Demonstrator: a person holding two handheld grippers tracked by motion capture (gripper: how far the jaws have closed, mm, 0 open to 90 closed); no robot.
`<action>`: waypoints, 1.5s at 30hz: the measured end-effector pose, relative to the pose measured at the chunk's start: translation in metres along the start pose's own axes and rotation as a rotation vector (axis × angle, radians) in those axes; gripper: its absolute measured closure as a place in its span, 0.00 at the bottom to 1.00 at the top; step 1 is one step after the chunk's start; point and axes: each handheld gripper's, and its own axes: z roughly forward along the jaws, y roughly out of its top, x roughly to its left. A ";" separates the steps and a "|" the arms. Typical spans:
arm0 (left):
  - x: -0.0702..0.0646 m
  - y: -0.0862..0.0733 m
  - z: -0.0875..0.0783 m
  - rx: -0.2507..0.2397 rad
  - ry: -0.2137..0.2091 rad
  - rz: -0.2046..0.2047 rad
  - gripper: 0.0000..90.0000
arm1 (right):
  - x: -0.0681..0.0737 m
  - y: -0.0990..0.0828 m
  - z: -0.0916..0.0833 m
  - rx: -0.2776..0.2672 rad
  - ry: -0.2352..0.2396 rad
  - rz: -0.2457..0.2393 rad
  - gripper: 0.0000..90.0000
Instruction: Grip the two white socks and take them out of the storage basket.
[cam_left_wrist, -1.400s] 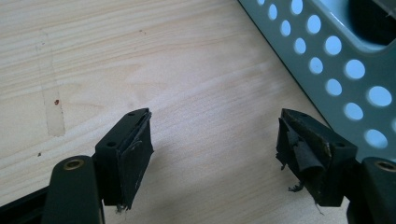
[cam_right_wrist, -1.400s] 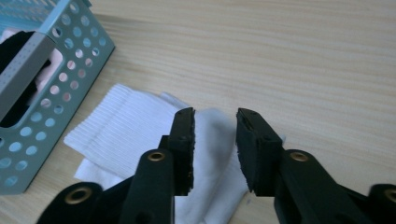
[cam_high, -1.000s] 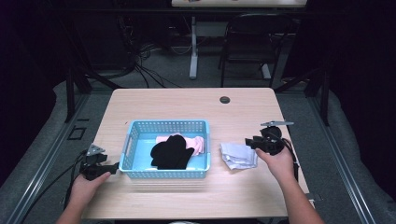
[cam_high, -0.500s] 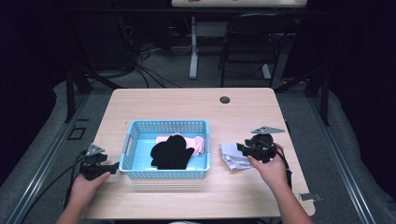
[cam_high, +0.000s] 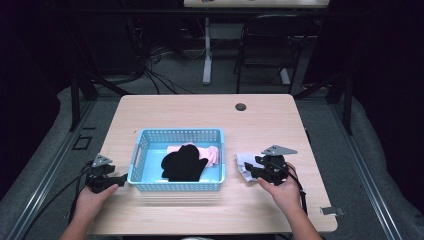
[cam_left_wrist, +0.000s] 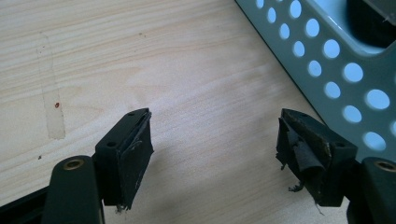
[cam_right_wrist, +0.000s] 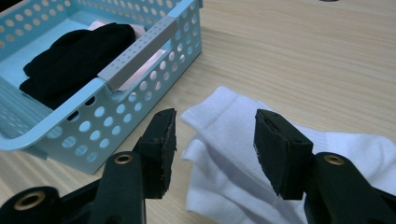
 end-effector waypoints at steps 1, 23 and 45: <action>0.000 0.000 0.000 -0.001 0.000 -0.001 0.29 | 0.001 -0.001 0.000 0.002 0.008 0.002 0.54; -0.001 0.001 0.000 -0.002 -0.003 0.006 0.29 | 0.022 -0.020 0.016 -0.005 0.078 -0.027 0.55; -0.001 0.002 0.001 -0.003 -0.008 0.003 0.29 | 0.029 -0.020 0.015 -0.039 0.051 -0.078 0.57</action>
